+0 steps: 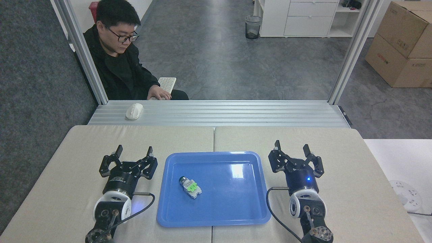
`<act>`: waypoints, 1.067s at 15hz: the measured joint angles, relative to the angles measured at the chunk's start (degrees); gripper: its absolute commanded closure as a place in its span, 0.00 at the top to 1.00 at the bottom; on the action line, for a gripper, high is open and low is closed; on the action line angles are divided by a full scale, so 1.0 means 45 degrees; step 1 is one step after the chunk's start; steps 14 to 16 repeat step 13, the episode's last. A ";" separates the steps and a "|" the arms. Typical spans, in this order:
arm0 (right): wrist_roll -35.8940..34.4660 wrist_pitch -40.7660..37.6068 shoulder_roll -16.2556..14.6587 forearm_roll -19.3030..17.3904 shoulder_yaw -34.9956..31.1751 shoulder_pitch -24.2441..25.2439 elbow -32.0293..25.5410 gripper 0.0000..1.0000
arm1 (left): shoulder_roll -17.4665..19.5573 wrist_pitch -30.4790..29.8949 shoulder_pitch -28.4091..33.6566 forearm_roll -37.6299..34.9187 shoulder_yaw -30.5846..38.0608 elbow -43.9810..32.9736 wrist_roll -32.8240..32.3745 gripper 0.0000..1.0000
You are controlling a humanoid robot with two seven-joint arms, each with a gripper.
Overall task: Pick up switch part and place in tray
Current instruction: 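Move the switch part over the blue tray and open the left gripper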
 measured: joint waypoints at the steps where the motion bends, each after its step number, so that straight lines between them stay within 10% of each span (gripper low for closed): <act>1: 0.0000 0.0000 0.0000 0.0000 0.0000 0.0000 0.0000 1.00 | 0.0002 0.0002 0.0001 0.0033 0.0103 0.0049 0.0027 0.99; 16: 0.0000 0.0000 0.0020 0.0000 -0.0001 0.0000 -0.0006 1.00 | 0.0013 -0.0040 -0.0008 0.0147 0.0669 0.0350 0.0045 0.99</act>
